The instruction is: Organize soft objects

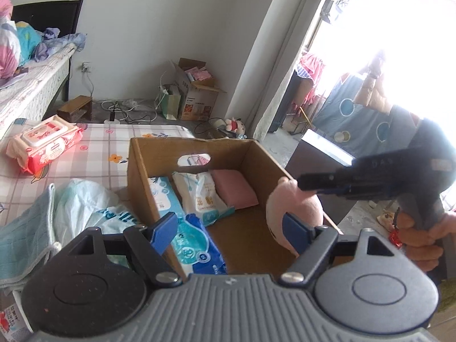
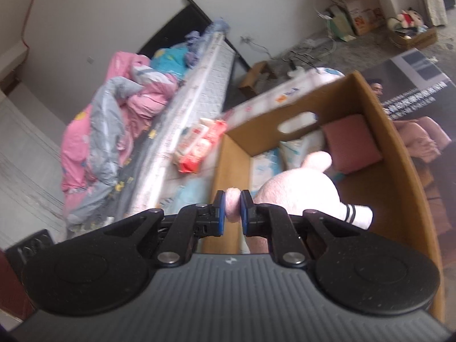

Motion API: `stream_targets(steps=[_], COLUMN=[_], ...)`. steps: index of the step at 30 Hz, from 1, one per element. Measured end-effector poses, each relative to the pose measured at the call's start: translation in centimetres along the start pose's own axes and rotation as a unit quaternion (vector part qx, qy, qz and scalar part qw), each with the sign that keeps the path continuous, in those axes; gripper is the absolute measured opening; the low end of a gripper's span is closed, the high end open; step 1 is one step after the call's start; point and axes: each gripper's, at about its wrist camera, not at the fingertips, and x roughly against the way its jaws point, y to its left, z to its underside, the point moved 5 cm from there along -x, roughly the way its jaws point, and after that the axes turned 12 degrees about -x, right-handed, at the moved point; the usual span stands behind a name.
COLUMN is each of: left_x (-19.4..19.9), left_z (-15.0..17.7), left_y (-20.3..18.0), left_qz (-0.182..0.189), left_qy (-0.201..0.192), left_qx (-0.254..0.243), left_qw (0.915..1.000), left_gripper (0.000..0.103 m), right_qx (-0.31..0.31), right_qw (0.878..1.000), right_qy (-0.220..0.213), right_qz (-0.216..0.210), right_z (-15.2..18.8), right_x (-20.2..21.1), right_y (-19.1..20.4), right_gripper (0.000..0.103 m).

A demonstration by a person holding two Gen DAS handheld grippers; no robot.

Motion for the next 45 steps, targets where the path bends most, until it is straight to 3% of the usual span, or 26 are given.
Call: stream_targets(steps=[6, 11, 15, 18, 27, 31, 34, 36, 41, 45], left_x=[1.4, 1.7, 2.0, 2.0, 2.3, 2.4, 2.7, 2.9, 3.8, 5.0], left_z=[0.9, 1.3, 1.4, 1.5, 1.9, 2.1, 2.2, 2.3, 2.7, 3.3], left_y=[1.1, 1.7, 1.6, 1.7, 1.9, 2.1, 2.2, 2.4, 3.1, 3.7], left_qz=[-0.023, -0.031, -0.033, -0.035, -0.039, -0.039, -0.04, -0.041, -0.045, -0.054], left_qy=[-0.001, 0.002, 0.004, 0.003, 0.006, 0.009, 0.009, 0.007, 0.005, 0.002], left_qx=[0.003, 0.015, 0.015, 0.013, 0.016, 0.018, 0.019, 0.021, 0.03, 0.036], left_qw=[0.9997, 0.9994, 0.9993, 0.9993, 0.9991, 0.999, 0.999, 0.9989, 0.9985, 0.9979], left_gripper=[0.082, 0.082, 0.082, 0.082, 0.081, 0.081, 0.082, 0.082, 0.082, 0.082], right_qx=[-0.008, 0.032, 0.104, 0.154, 0.252, 0.248, 0.234, 0.222, 0.182, 0.185], right_qw=[0.998, 0.993, 0.975, 0.961, 0.936, 0.933, 0.934, 0.937, 0.949, 0.952], right_qy=[0.024, 0.026, 0.014, 0.006, -0.019, -0.015, -0.021, -0.029, -0.057, -0.06], right_qz=[0.056, 0.111, 0.194, 0.23, 0.245, 0.26, 0.271, 0.267, 0.253, 0.237], right_z=[-0.2, -0.9, -1.8, -2.5, -4.2, -4.7, -5.0, -5.2, -5.6, -5.3], right_x=[-1.4, -3.3, -5.5, -6.8, -9.0, -10.0, -10.1, -9.7, -8.1, -8.1], right_y=[-4.6, -6.6, -7.7, -7.6, -4.8, -5.5, -6.2, -6.4, -6.5, -5.1], right_gripper=[0.01, 0.01, 0.01, 0.01, 0.01, 0.017, 0.03, 0.033, 0.034, 0.034])
